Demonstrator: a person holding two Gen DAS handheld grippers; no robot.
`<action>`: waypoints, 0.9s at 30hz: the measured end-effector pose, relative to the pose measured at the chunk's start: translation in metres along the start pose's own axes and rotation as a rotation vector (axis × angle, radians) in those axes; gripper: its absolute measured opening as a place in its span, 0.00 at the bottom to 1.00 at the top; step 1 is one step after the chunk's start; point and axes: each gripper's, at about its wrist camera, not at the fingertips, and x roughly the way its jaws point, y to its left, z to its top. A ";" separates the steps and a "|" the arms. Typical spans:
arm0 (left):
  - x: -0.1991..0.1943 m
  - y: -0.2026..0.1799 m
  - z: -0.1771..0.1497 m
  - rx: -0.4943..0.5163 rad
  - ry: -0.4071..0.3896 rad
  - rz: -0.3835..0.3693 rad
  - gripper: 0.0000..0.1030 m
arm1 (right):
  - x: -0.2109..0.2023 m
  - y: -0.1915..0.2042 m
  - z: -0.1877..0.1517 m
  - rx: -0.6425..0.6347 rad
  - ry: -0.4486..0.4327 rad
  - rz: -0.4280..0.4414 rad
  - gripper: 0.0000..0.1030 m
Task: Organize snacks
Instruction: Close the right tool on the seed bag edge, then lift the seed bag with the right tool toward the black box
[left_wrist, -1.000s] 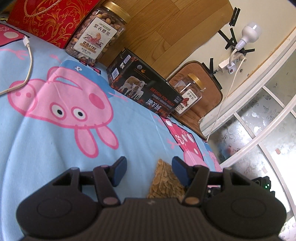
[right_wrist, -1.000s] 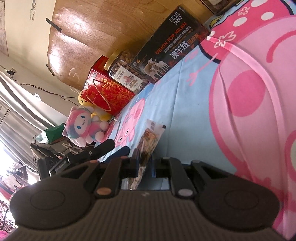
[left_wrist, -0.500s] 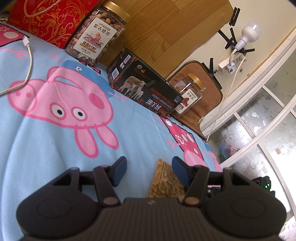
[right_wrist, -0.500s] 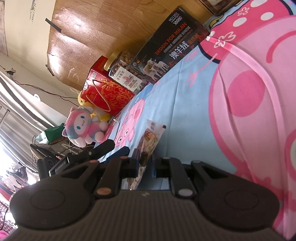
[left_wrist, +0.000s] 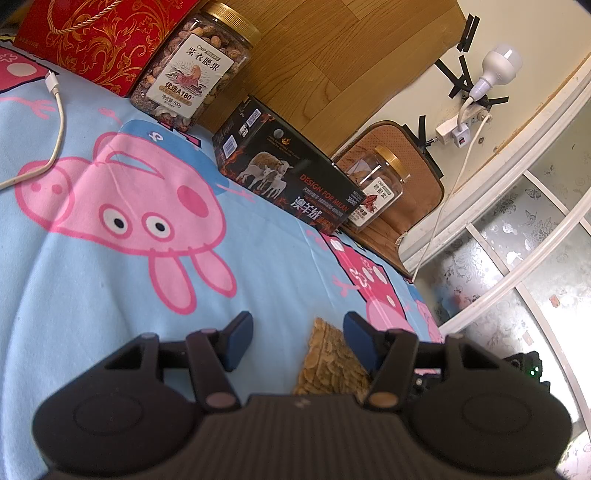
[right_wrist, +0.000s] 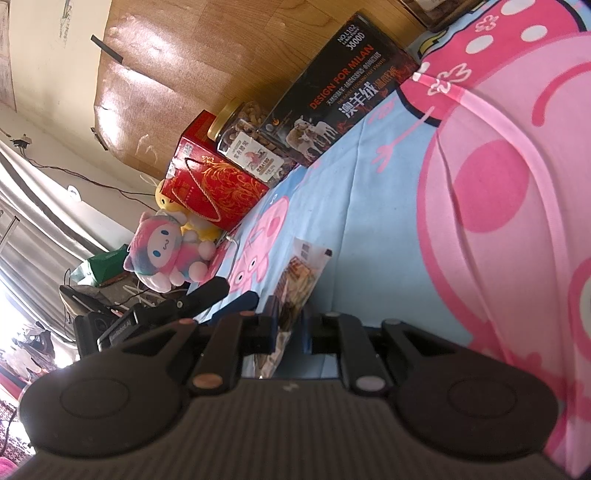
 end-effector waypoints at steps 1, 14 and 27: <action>0.000 0.000 0.000 0.000 0.000 0.000 0.54 | 0.000 0.002 0.000 -0.013 0.002 0.003 0.23; 0.000 0.000 0.000 0.000 0.001 -0.001 0.54 | 0.017 0.034 -0.018 -0.263 0.052 -0.067 0.23; 0.000 0.000 0.000 0.000 0.001 -0.001 0.56 | 0.015 0.037 -0.019 -0.281 0.031 -0.081 0.21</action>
